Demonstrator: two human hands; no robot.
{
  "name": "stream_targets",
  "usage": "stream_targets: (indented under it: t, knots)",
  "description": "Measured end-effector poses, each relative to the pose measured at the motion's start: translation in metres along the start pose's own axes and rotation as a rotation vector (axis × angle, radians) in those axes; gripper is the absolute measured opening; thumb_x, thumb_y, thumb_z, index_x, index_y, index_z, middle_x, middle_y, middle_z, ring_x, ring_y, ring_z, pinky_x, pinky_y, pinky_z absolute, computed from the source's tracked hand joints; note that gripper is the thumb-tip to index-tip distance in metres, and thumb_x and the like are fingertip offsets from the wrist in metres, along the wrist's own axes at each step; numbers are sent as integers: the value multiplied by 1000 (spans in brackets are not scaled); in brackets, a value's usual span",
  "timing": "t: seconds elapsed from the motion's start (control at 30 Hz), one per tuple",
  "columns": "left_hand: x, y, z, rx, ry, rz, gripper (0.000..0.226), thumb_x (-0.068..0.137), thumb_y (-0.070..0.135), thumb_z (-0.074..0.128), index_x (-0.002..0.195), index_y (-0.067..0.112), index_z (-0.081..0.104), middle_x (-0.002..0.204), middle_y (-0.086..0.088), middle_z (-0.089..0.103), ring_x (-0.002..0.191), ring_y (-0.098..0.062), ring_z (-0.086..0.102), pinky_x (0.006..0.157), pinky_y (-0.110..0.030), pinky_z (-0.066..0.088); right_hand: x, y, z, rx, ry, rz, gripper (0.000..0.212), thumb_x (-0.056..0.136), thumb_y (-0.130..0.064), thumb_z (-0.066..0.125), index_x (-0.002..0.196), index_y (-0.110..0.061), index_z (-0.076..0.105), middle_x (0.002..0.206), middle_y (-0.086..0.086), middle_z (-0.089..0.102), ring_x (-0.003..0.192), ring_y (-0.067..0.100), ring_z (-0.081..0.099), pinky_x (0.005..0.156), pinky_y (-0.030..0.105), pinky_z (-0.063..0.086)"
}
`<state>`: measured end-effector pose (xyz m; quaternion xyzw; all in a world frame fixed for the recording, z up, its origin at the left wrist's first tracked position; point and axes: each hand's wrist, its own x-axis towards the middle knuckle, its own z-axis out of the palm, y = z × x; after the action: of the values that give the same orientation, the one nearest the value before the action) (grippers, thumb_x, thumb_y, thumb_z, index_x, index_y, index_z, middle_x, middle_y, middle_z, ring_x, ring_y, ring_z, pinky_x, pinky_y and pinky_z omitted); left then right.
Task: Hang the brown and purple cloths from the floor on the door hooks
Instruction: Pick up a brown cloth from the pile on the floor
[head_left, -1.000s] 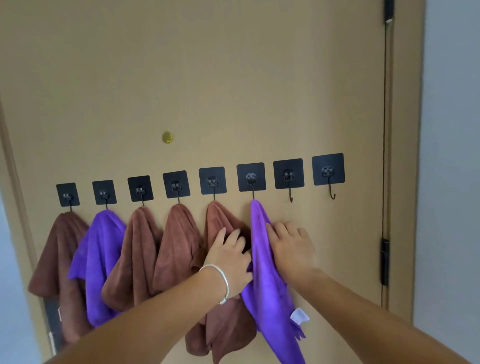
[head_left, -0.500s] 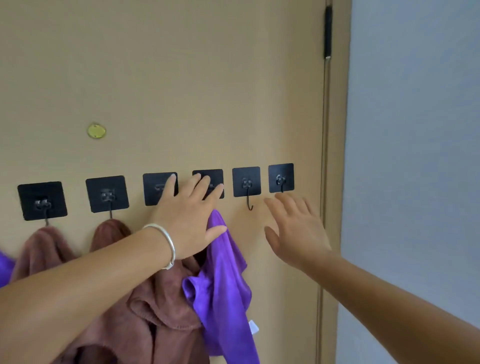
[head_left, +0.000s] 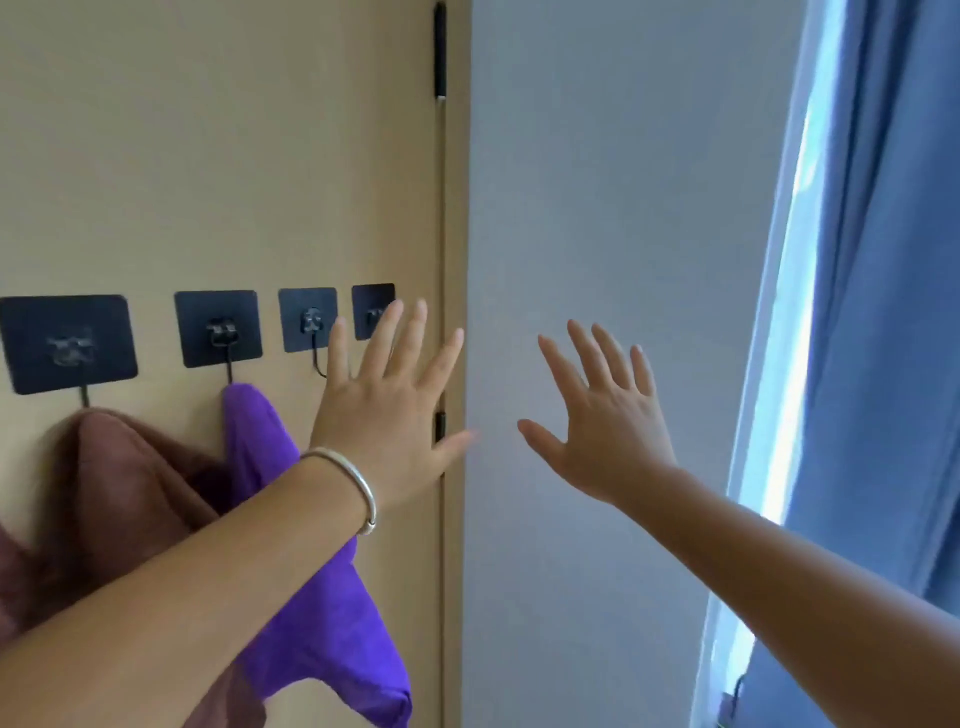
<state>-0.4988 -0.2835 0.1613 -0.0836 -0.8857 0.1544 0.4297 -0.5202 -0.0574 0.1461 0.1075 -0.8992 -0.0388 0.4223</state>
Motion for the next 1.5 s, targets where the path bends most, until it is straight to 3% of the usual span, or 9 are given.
stream_targets:
  t: [0.27, 0.4, 0.67, 0.9, 1.03, 1.13, 1.3, 1.4, 1.5]
  knots:
    - [-12, 121, -37, -350, 55, 146, 84, 85, 74, 22, 154, 29, 8, 161, -15, 8, 148, -33, 4, 111, -64, 7, -122, 80, -81, -173, -34, 264, 79, 87, -72, 28, 153, -30, 14, 161, 2, 12, 148, 26, -2, 118, 54, 3]
    - [-33, 201, -80, -522, 105, 306, 84, 84, 73, 26, 153, 25, 22, 158, -19, 21, 146, -37, 17, 109, -67, 12, -201, 123, -139, -298, -47, 400, 79, 87, -72, 28, 153, -31, 13, 161, 2, 12, 148, 25, -3, 117, 58, 8]
    - [-82, 361, -192, -836, 238, 575, 99, 78, 87, 18, 155, 26, 8, 162, -14, 6, 148, -36, 9, 112, -68, 8, -363, 193, -266, -570, -55, 637, 89, 84, -77, 32, 154, -26, 12, 162, 3, 4, 148, 26, -4, 117, 57, 6]
    - [-145, 511, -287, -1088, 304, 684, 94, 82, 82, 27, 155, 25, 8, 161, -15, 2, 148, -34, 5, 112, -67, 5, -509, 251, -370, -789, 53, 671, 79, 91, -59, 48, 153, -20, 18, 161, 13, 7, 148, 31, 5, 116, 59, 9]
    - [-215, 584, -328, -1207, 249, 746, 88, 87, 72, 36, 156, 24, 7, 162, -15, 1, 149, -33, 3, 113, -65, 4, -600, 269, -408, -850, 49, 734, 76, 91, -51, 52, 153, -21, 19, 161, 12, 10, 148, 31, 8, 115, 60, 11]
    - [-263, 623, -363, -1281, 279, 789, 84, 89, 70, 32, 155, 25, 9, 162, -13, 2, 149, -32, 4, 115, -63, 3, -665, 274, -437, -908, 35, 817, 77, 90, -52, 51, 153, -22, 19, 160, 12, 12, 148, 30, 9, 116, 57, 9]
    - [-323, 681, -436, -1267, 223, 1001, 83, 88, 72, 24, 155, 27, 6, 162, -11, -4, 149, -30, -2, 114, -63, 4, -752, 261, -476, -918, -145, 1053, 74, 90, -52, 53, 150, -16, 30, 158, 14, 19, 146, 32, 16, 115, 58, 11]
    - [-356, 713, -477, -1280, 208, 1110, 83, 87, 73, 24, 155, 28, 5, 162, -10, -4, 149, -29, -3, 115, -62, 3, -796, 251, -505, -953, -206, 1209, 72, 91, -56, 42, 151, -19, 28, 158, 14, 18, 146, 33, 15, 114, 59, 13]
    - [-392, 739, -515, -1315, 234, 1220, 83, 87, 74, 22, 155, 29, 7, 162, -10, 2, 149, -29, 1, 115, -62, 1, -831, 243, -537, -1023, -214, 1325, 71, 91, -55, 43, 151, -20, 26, 158, 13, 18, 147, 31, 13, 115, 59, 12]
